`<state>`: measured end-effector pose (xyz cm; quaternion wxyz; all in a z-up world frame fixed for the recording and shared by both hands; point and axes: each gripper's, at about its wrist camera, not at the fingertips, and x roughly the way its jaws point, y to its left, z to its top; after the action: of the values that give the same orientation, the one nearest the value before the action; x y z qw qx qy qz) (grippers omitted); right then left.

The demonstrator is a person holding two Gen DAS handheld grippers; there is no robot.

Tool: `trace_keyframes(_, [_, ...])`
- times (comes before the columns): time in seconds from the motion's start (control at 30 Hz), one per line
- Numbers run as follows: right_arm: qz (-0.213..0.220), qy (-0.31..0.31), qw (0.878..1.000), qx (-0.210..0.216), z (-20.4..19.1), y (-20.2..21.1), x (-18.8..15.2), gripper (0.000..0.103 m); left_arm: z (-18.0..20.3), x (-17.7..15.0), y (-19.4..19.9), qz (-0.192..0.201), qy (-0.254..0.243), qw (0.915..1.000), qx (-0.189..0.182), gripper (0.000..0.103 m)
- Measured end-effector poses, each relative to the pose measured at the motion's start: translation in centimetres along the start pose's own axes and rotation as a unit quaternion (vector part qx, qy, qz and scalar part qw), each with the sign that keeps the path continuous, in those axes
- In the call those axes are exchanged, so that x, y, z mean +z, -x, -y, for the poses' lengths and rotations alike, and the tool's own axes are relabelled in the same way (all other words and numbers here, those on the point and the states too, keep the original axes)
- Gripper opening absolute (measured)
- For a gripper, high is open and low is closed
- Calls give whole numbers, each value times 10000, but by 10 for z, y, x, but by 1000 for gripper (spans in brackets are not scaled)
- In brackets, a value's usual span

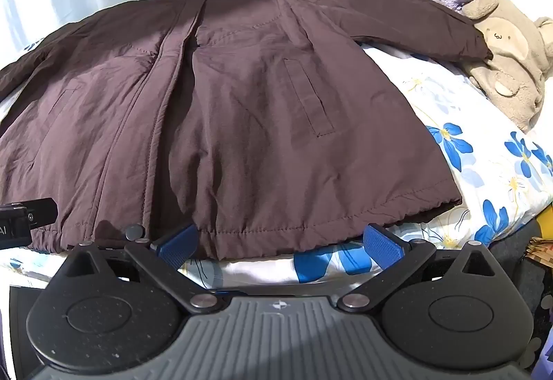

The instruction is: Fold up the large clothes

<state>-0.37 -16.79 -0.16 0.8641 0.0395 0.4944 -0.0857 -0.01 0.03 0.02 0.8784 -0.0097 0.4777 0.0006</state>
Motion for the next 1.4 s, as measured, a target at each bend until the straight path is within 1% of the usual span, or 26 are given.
trace_keyframes(0.27, [-12, -25, 10000, -6, 1, -1, -1, 102, -5, 0, 4, 39, -3, 10000, 20, 103])
trace_keyframes(0.6, [12, -63, 10000, 33, 2, 1, -3, 102, 2, -1, -1, -7, -71, 9999, 80, 103])
trace_keyframes(1.4, [42, -51, 9999, 98, 1, 4, -1, 102, 0, -1, -2, -35, -14, 10000, 79, 103])
